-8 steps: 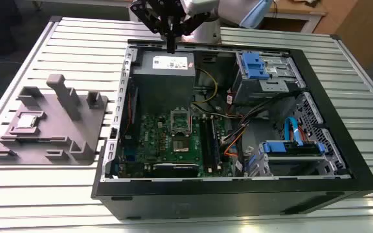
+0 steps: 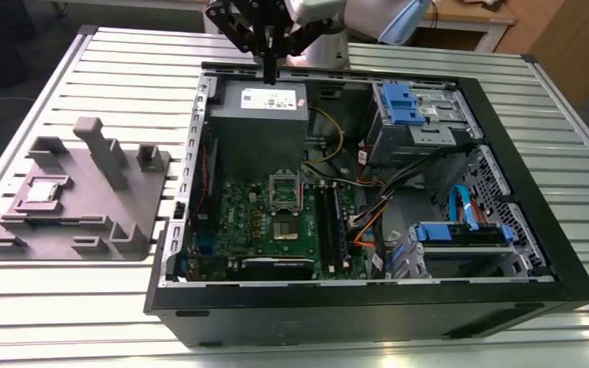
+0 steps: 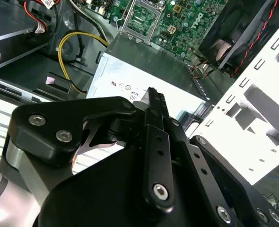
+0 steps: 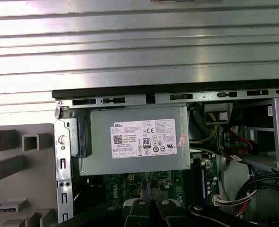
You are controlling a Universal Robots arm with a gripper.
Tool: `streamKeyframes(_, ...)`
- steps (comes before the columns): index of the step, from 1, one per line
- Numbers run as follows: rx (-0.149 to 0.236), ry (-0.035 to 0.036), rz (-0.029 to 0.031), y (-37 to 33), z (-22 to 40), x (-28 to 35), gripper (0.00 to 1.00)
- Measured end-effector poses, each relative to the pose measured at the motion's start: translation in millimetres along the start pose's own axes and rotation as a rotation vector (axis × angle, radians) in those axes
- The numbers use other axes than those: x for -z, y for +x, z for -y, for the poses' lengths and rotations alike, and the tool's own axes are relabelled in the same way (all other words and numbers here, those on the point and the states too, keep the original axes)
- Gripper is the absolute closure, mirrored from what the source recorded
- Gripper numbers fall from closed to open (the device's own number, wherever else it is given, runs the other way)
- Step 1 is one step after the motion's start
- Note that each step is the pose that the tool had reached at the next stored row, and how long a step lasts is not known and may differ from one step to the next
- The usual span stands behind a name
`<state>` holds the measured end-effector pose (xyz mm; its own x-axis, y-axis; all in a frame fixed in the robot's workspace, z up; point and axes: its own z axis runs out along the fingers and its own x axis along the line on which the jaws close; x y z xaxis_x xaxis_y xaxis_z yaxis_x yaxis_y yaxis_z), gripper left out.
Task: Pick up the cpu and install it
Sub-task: 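Reach for the cpu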
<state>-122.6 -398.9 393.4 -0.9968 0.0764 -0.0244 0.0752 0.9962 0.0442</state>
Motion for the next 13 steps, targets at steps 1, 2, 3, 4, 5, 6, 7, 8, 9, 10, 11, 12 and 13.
streamKeyframes(1,0.000,-0.0001,0.0001,0.8,0.1,0.0,0.90)
streamKeyframes(2,0.000,-0.0001,0.0002,1.6,0.2,0.0,0.90)
streamKeyframes(3,0.000,-0.0002,0.0002,2.4,0.2,0.0,0.90)
streamKeyframes(4,0.000,-0.0001,0.0002,3.2,0.3,0.0,0.90)
streamKeyframes(5,0.000,-0.0001,0.0003,4.0,0.3,0.0,0.90)
streamKeyframes(6,0.000,-0.0001,0.0003,4.9,0.4,0.1,0.90)
streamKeyframes(7,0.000,-0.0002,0.0003,6.0,0.5,0.1,0.90)
streamKeyframes(8,0.000,-0.0001,0.0004,7.4,0.6,0.1,0.90)
streamKeyframes(9,0.000,-0.0002,0.0005,8.7,0.7,0.1,0.90)
streamKeyframes(10,0.000,-0.0002,0.0005,9.8,0.8,0.1,0.90)
streamKeyframes(11,0.000,-0.0002,0.0005,10.8,0.8,0.1,0.90)
streamKeyframes(12,0.000,-0.0003,0.0006,11.7,0.9,0.0,0.90)
streamKeyframes(13,0.000,-0.0003,0.0006,12.3,0.9,0.0,0.90)
